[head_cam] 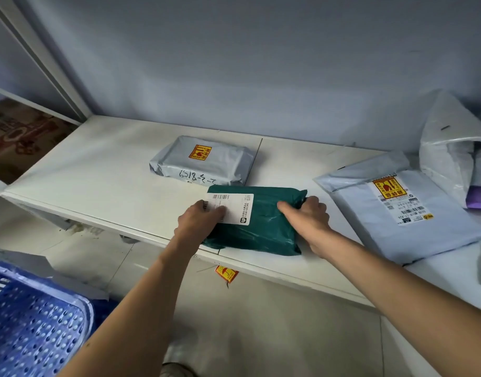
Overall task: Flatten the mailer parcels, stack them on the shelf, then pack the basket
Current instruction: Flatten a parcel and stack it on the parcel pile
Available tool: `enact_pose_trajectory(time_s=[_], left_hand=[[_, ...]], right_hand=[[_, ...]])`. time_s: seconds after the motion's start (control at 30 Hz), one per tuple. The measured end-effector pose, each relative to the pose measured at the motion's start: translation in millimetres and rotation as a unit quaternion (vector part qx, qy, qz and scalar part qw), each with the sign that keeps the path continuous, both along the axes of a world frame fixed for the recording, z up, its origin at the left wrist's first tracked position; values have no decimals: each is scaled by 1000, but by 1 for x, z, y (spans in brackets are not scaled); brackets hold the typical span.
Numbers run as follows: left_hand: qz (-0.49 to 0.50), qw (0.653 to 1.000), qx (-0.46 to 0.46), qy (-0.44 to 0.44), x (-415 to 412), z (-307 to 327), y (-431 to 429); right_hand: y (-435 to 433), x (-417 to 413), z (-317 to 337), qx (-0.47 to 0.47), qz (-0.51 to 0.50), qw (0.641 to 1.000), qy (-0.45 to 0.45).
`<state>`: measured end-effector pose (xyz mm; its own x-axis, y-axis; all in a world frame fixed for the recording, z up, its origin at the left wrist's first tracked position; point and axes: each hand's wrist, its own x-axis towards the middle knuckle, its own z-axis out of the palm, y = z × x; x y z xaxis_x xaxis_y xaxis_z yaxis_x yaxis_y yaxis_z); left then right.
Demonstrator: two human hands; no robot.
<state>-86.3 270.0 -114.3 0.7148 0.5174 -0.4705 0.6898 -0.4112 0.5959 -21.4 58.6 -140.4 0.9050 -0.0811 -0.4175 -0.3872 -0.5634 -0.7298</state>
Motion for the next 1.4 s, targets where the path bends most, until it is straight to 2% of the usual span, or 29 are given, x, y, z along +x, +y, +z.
enact_pose_trajectory(time_s=[0.03, 0.07, 0.13, 0.17, 0.23, 0.3, 0.43, 0.53, 0.63, 0.8, 0.9, 1.03, 1.27, 1.4], left_hand=[[-5, 999, 40, 15, -3, -1, 3], [-10, 996, 91, 17, -5, -1, 6], [-19, 975, 219, -34, -11, 0, 7], [-41, 954, 286, -77, -13, 3, 4], [-106, 920, 354, -133, -18, 3, -4], [-150, 919, 342, -127, -21, -1, -12], [-155, 925, 340, -69, -22, 1, -13], [-128, 933, 335, -22, -20, 3, -5], [-99, 932, 349, 0, -18, -2, 2], [-120, 902, 401, -106, -20, -10, -6], [-106, 923, 353, -112, -22, -16, -1], [-9, 961, 264, -82, -15, -16, 41], [-26, 968, 215, -124, -8, -12, 86], [34, 964, 247, -93, 3, -11, 99]], right_hand=[[-2, -2, 1, -49, 45, 998, -6], [-3, -2, 1, -57, 81, 995, -3], [-4, -5, 3, 6, 124, 992, 27], [-1, -7, 3, 36, 129, 990, 43], [9, -14, 3, 42, 118, 991, 43], [19, -22, 5, 13, 100, 995, 12], [26, -28, 10, 18, 103, 994, -32], [33, -34, 16, 27, 184, 981, -59], [44, -43, 27, 17, 294, 952, -87], [57, -49, 24, -29, 373, 920, -117], [61, -50, 18, -37, 366, 923, -117], [66, -47, 14, -30, 352, 926, -136], [83, -48, -2, -54, 352, 915, -190], [106, -51, -2, -74, 343, 911, -216]])
